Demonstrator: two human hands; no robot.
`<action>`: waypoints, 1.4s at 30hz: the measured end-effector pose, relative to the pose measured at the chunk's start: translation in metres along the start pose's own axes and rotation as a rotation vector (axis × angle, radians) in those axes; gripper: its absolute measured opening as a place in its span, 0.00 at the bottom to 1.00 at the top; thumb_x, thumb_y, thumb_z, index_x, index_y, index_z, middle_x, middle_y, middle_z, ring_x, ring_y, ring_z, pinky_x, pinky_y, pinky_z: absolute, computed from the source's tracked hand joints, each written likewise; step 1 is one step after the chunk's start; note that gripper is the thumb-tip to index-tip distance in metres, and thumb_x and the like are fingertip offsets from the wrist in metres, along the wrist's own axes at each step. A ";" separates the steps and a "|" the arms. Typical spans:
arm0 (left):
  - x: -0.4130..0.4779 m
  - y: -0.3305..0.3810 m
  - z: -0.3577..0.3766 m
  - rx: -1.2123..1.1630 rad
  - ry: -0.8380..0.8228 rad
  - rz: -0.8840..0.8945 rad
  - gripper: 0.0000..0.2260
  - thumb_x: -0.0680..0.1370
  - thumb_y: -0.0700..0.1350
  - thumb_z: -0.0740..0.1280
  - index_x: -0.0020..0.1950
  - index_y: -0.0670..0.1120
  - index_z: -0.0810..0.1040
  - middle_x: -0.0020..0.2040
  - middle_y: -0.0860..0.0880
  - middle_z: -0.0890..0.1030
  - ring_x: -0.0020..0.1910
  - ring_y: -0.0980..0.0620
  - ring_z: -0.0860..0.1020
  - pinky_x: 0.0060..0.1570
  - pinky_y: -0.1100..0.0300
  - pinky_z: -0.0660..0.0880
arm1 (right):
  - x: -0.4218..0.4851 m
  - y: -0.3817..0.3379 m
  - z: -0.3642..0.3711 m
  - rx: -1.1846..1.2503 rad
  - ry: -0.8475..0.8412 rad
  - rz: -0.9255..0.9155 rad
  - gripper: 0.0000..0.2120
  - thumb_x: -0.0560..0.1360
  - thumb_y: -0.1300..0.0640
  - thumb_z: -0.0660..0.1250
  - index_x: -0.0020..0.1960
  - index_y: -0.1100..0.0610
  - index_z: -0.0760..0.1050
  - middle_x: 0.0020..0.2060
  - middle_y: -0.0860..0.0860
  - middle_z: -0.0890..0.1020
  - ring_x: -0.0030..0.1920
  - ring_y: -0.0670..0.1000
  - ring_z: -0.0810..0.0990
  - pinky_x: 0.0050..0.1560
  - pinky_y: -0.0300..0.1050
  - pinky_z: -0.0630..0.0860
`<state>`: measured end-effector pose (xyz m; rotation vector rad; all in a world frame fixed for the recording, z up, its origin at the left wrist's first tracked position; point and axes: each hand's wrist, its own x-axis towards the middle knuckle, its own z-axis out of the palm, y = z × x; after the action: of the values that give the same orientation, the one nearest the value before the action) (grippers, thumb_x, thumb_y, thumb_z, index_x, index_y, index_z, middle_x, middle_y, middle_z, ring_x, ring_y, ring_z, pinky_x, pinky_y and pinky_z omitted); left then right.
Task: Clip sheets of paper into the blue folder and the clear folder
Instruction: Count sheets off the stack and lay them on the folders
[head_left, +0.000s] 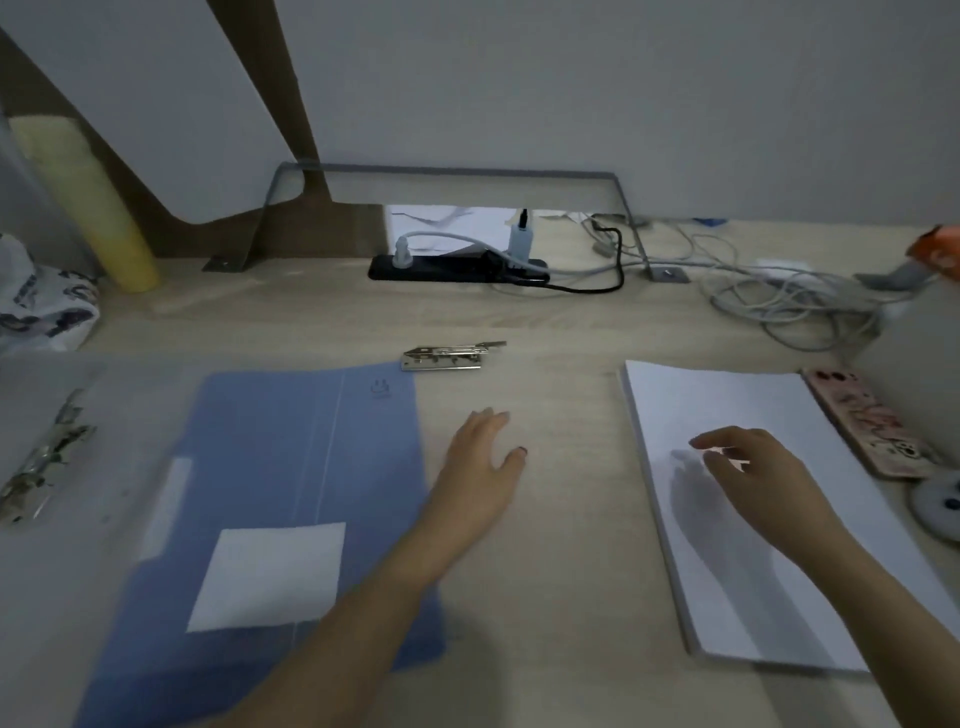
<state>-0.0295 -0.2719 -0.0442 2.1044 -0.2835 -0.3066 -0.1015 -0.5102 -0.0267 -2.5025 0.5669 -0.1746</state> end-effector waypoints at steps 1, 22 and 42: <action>-0.005 0.014 0.014 -0.150 -0.061 -0.049 0.19 0.79 0.43 0.61 0.71 0.46 0.67 0.74 0.49 0.64 0.74 0.54 0.60 0.71 0.62 0.55 | -0.004 0.005 0.000 -0.010 0.003 0.003 0.11 0.78 0.59 0.59 0.57 0.56 0.77 0.60 0.57 0.76 0.58 0.55 0.76 0.52 0.43 0.67; 0.016 0.089 0.095 -0.528 -0.306 -0.524 0.10 0.76 0.36 0.57 0.37 0.43 0.71 0.34 0.47 0.71 0.32 0.53 0.70 0.44 0.61 0.75 | -0.010 0.017 0.003 -0.102 -0.036 0.005 0.17 0.77 0.45 0.59 0.58 0.55 0.75 0.56 0.52 0.76 0.52 0.53 0.77 0.49 0.45 0.72; -0.012 0.069 0.110 -0.684 -0.417 -0.262 0.22 0.79 0.40 0.55 0.73 0.55 0.64 0.66 0.55 0.75 0.61 0.57 0.75 0.54 0.61 0.73 | -0.009 0.019 0.004 0.134 -0.073 0.099 0.18 0.73 0.38 0.59 0.55 0.49 0.74 0.56 0.51 0.77 0.55 0.51 0.76 0.54 0.50 0.73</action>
<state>-0.0824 -0.3915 -0.0401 1.3843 -0.1148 -0.8710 -0.1157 -0.5187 -0.0403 -2.3352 0.6268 -0.0802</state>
